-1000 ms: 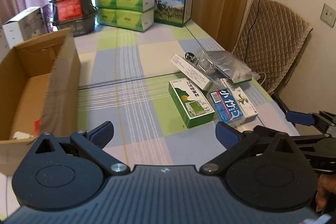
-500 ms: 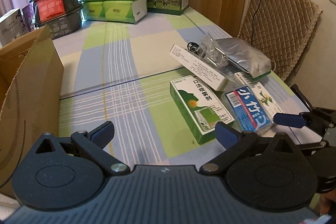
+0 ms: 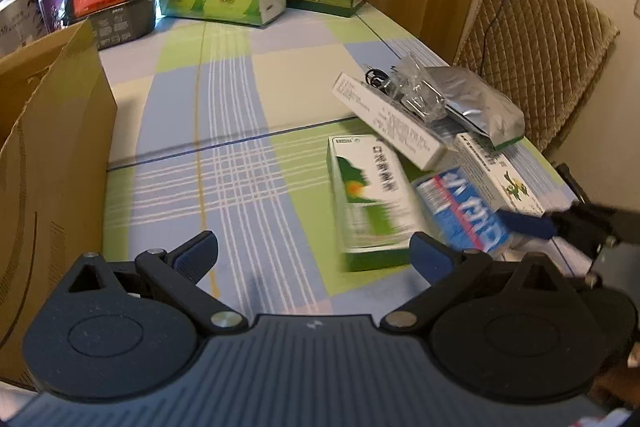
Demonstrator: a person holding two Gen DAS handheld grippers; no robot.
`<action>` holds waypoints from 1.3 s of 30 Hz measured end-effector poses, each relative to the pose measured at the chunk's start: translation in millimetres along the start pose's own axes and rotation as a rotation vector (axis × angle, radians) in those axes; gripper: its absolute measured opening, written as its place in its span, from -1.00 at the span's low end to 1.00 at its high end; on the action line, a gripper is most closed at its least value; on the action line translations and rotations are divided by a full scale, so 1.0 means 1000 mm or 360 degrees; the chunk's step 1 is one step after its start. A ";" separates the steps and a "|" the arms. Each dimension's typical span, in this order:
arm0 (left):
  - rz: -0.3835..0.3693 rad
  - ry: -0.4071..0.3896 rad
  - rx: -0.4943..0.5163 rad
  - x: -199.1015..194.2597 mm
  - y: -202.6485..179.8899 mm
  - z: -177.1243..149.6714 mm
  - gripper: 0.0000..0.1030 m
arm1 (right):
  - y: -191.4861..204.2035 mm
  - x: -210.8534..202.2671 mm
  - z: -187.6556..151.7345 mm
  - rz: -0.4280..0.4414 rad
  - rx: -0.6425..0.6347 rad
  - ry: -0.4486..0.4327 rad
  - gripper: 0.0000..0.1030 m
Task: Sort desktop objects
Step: 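Grasp the blue dental floss box with the right tool, then grasp the green mouth-spray box with the left tool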
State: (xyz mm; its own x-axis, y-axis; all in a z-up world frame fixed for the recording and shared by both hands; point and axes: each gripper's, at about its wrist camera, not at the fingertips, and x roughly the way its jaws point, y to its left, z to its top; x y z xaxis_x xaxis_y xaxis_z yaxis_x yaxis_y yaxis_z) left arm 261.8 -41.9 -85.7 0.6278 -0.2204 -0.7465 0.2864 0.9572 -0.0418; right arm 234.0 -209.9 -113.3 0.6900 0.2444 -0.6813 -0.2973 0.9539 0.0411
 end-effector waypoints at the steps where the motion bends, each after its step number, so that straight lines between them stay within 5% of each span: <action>1: -0.0002 0.0001 -0.0004 0.000 0.001 0.000 0.95 | 0.002 0.000 0.000 0.0033 0.0002 0.0007 0.04; 16: -0.0093 0.0035 0.0171 0.040 -0.016 0.008 0.56 | 0.003 -0.011 -0.006 -0.0054 0.0020 0.0016 0.04; 23: -0.0091 0.0096 0.0171 0.054 -0.012 0.004 0.02 | 0.006 -0.015 -0.010 -0.0062 0.0016 0.0021 0.04; 29: -0.0071 0.0146 0.0143 0.042 -0.012 -0.002 -0.01 | 0.010 -0.020 -0.012 -0.0051 0.0011 0.0018 0.04; 39: 0.0059 0.0136 0.0074 -0.033 0.013 -0.052 -0.01 | 0.018 -0.051 -0.029 0.0061 0.0151 0.0039 0.04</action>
State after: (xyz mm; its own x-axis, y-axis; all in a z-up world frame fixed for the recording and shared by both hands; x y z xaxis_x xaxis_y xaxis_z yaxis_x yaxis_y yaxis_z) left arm 207.3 -12.7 -96.5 0.5750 -0.1661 -0.8011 0.2986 0.9542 0.0164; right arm 174.8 -209.9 -98.9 0.6627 0.2777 -0.6955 -0.2584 0.9565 0.1356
